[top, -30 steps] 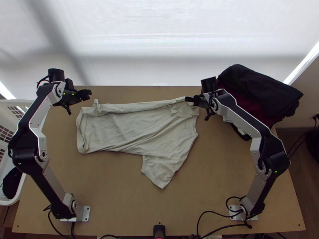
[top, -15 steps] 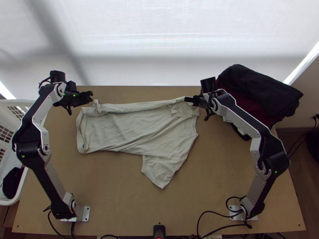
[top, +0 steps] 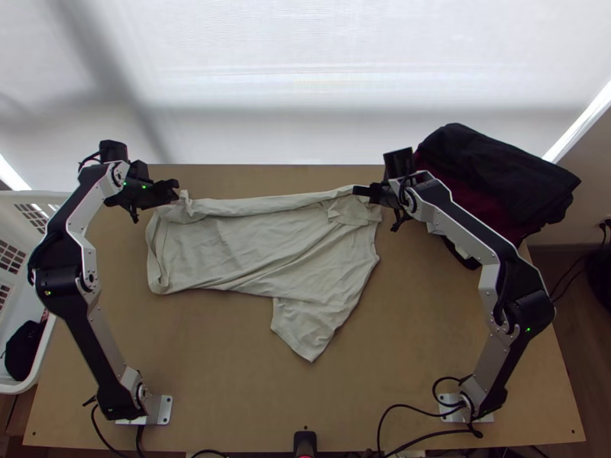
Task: Fold the t-shirt
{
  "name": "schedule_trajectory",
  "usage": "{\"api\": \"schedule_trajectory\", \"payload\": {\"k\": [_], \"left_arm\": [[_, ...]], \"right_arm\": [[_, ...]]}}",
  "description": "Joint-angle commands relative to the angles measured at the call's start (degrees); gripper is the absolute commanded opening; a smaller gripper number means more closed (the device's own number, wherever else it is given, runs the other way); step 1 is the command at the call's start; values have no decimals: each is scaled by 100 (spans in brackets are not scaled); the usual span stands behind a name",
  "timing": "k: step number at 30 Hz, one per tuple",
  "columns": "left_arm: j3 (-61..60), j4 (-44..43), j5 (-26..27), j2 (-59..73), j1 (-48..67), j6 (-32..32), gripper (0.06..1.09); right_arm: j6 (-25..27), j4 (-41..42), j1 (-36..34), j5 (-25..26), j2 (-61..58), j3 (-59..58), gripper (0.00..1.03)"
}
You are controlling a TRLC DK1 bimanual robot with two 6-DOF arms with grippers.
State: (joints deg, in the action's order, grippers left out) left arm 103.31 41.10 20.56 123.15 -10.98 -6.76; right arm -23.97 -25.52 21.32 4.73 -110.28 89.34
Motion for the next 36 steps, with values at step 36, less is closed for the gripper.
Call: {"api": "schedule_trajectory", "payload": {"k": [36], "left_arm": [[84,3,-166,279,237,184,14]], "right_arm": [[-56,47,-76,45,-55,40,3]]}}
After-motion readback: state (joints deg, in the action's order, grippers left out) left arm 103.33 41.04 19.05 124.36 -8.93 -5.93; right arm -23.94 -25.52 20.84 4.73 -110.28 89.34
